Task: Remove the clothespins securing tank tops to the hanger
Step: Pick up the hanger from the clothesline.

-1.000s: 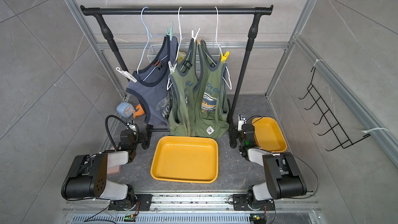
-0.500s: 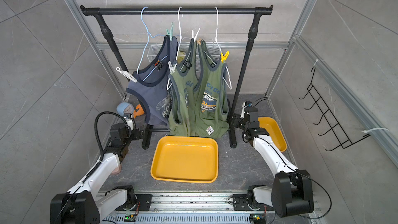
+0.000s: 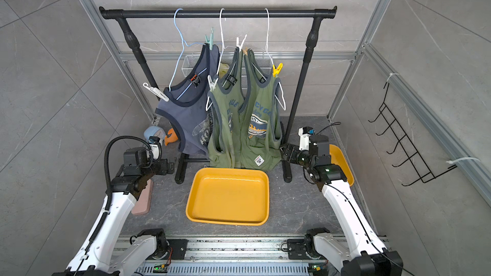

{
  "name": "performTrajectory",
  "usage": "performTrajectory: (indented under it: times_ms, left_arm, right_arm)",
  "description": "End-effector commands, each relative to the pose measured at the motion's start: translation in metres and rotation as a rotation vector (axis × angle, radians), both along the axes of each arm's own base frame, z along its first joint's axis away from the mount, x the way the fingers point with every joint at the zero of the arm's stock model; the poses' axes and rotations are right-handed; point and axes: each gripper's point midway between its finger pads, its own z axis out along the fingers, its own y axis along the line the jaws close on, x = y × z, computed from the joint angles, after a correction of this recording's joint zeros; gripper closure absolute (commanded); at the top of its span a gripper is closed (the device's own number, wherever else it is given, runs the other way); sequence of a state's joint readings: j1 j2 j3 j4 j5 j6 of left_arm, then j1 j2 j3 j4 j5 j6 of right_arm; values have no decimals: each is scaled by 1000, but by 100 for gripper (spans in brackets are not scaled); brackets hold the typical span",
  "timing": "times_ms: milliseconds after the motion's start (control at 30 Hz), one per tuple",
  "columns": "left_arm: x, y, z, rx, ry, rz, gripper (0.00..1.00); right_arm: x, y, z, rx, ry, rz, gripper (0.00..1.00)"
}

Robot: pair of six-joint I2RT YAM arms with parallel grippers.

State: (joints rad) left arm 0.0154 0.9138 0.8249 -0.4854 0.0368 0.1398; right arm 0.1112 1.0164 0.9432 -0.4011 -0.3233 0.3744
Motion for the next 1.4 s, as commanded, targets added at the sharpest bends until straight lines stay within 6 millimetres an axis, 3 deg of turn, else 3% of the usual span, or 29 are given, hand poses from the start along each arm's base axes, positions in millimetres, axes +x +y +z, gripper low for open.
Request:
performTrajectory:
  times_ms: [0, 67, 367, 533, 767, 1067, 1200, 1367]
  left_arm:
    - [-13, -14, 12, -26, 25, -83, 0]
    - [-18, -23, 12, -38, 43, -141, 0]
    - [-26, -27, 24, -11, 60, -194, 3]
    - [-27, -37, 30, -33, 88, -254, 9]
    - [-35, -44, 25, -35, 169, -328, 3]
    - [-45, -57, 26, -68, 177, -405, 1]
    - [-45, -60, 27, -88, 177, -416, 1]
    - [-43, -61, 31, -97, 170, -420, 1]
  right_arm:
    - [-16, 6, 21, 25, -11, 39, 20]
    - [-22, 7, 36, 29, -43, 50, 20]
    - [-57, 5, 107, 31, -183, 70, 22]
    - [-80, 7, 166, 51, -304, 94, 22]
    - [-105, 15, 245, 105, -444, 158, 22]
    - [-75, 30, 293, 167, -447, 217, 29]
    - [-52, 37, 293, 140, -401, 225, 33]
    - [-30, 49, 286, -26, -346, 195, 35]
